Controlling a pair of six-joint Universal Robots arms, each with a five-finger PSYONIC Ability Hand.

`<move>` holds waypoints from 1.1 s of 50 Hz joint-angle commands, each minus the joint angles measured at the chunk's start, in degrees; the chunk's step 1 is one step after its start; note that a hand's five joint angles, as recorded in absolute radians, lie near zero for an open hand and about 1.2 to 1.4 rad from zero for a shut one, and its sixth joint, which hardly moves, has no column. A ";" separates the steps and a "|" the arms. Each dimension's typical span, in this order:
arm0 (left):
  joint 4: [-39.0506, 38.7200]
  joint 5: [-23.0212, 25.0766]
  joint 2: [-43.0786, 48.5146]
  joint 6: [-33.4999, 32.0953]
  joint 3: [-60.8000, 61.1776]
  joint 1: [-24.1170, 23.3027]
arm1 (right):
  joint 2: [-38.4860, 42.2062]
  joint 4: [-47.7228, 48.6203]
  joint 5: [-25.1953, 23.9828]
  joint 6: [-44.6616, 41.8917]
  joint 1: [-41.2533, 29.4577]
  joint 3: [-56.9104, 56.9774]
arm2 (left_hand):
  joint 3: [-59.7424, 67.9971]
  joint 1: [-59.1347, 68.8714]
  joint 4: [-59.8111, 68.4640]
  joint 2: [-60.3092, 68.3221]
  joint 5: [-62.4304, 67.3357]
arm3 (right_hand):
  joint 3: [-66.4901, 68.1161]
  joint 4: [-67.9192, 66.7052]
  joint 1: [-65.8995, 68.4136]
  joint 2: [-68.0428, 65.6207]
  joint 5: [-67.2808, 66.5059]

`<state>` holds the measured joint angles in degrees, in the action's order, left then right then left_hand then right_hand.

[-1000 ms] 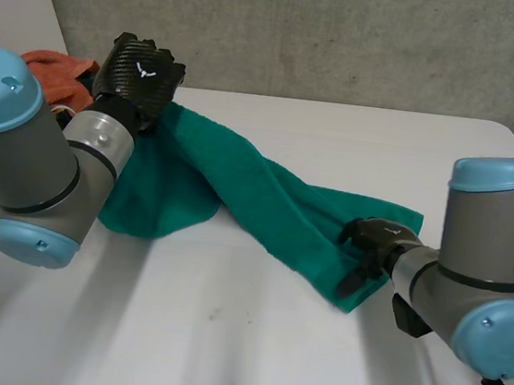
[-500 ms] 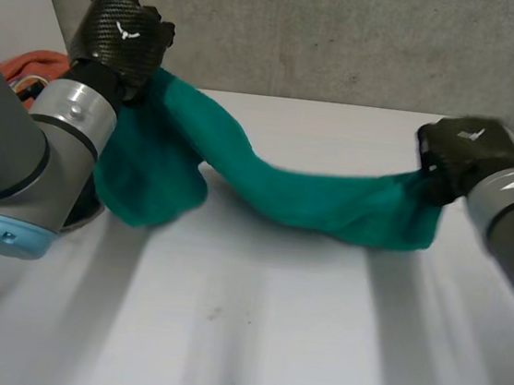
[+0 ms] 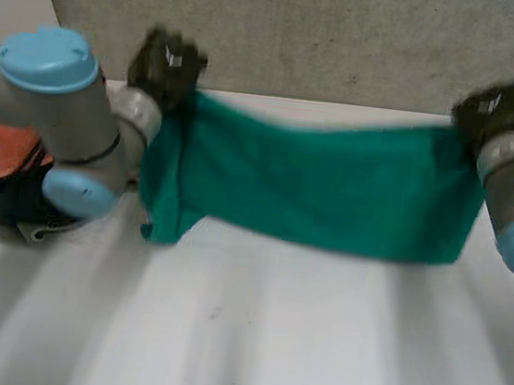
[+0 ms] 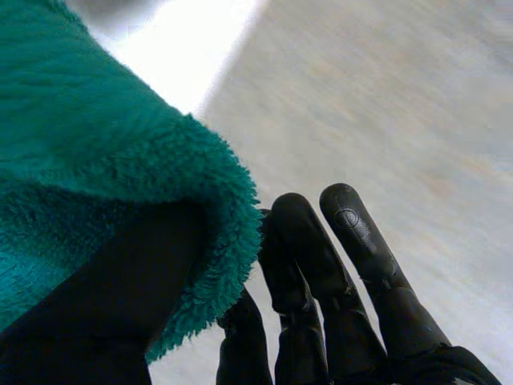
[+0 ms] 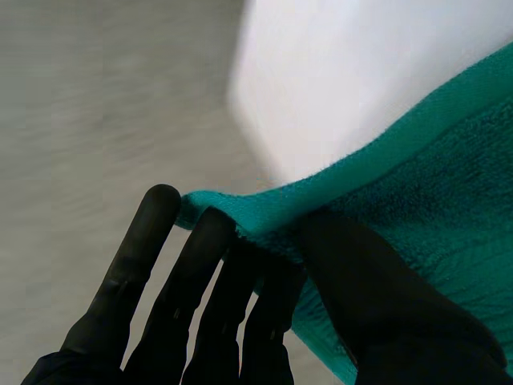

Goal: Fold the laundry.

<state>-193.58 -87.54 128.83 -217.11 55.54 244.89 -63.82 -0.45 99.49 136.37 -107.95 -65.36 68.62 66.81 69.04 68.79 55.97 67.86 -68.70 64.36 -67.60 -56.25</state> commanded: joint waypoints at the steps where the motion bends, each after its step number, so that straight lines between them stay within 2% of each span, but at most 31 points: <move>1: -19.19 -0.61 3.71 0.20 -14.40 -0.21 | 0.81 30.80 2.81 0.66 -0.33 6.47 | 11.38 13.19 10.96 11.21 14.03 | 12.14 -11.30 15.64 -12.40 -13.75; 5: -26.49 -0.70 3.62 0.29 -15.64 -0.38 | -0.42 40.59 2.38 0.65 -0.33 6.21 | 11.38 13.19 10.96 11.21 14.03 | 12.14 -11.30 15.64 -12.40 -13.75; 10: -26.07 -0.70 2.83 0.90 -13.36 -1.08 | -0.95 40.97 1.06 0.83 -0.25 4.19 | 11.38 13.19 10.96 11.21 14.03 | 12.14 -11.30 15.64 -12.40 -13.75; 21: -24.22 0.27 -4.11 2.22 17.99 -2.40 | -1.75 35.79 -3.07 2.32 3.26 -17.15 | 11.38 13.19 10.96 11.21 14.03 | 12.14 -11.30 15.64 -12.40 -13.75; 31: -23.34 0.18 -3.85 1.61 32.87 -3.81 | -0.52 32.27 -8.43 2.68 6.61 -31.14 | 10.74 12.55 10.32 10.56 13.39 | 12.14 -11.30 15.64 -12.40 -13.75; 32: -23.25 0.09 -4.20 1.52 33.83 -3.81 | -0.52 32.27 -8.52 2.76 6.61 -31.58 | 7.90 9.71 7.48 7.72 10.55 | 12.14 -11.30 15.64 -12.40 -13.75; 35: -21.85 -0.08 -6.91 1.52 37.26 -3.90 | -0.69 32.27 -8.61 2.85 6.96 -32.90 | -13.26 -11.45 -13.68 -13.43 -10.61 | 12.14 -11.30 15.64 -12.40 -13.75; 37: -19.31 0.09 -10.68 1.52 39.54 -3.98 | -0.78 32.27 -8.61 2.85 7.14 -33.25 | -27.88 -26.06 -28.29 -28.05 -25.22 | 12.14 -11.30 15.64 -12.40 -13.75; 40: -15.53 0.09 -14.21 1.87 40.78 -3.99 | -0.87 32.18 -8.61 2.76 7.31 -33.52 | -35.50 -33.69 -35.92 -35.67 -32.85 | 12.14 -11.30 15.64 -12.40 -13.75; 42: -10.87 0.09 -16.41 2.05 40.88 -3.99 | -0.95 32.18 -8.61 2.68 7.31 -33.87 | -45.75 -43.94 -46.17 -45.92 -43.10 | 12.14 -11.30 15.64 -12.40 -13.75; 45: -2.64 0.09 -19.30 2.22 39.74 -3.37 | -1.48 32.18 -8.70 2.76 7.31 -34.49 | -53.00 -51.19 -53.42 -53.18 -50.35 | 12.14 -11.30 15.64 -12.40 -13.75; 51: 9.52 0.18 -21.96 5.73 33.33 -0.48 | -1.83 32.18 -8.87 2.94 7.23 -36.41 | -54.71 -52.89 -55.12 -54.88 -52.05 | 12.14 -11.30 15.64 -12.40 -13.75; 55: 16.98 1.23 -21.17 13.88 26.13 5.23 | -1.83 32.18 -8.88 2.85 7.23 -37.56 | -50.86 -49.05 -51.28 -51.04 -48.21 | 12.14 -11.30 15.64 -12.40 -13.75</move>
<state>-186.43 -87.38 107.12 -211.87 90.36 243.89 -65.56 31.73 90.75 139.23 -100.68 -101.13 15.59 15.90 15.10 15.45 4.48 68.38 -68.84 64.36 -67.85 -56.54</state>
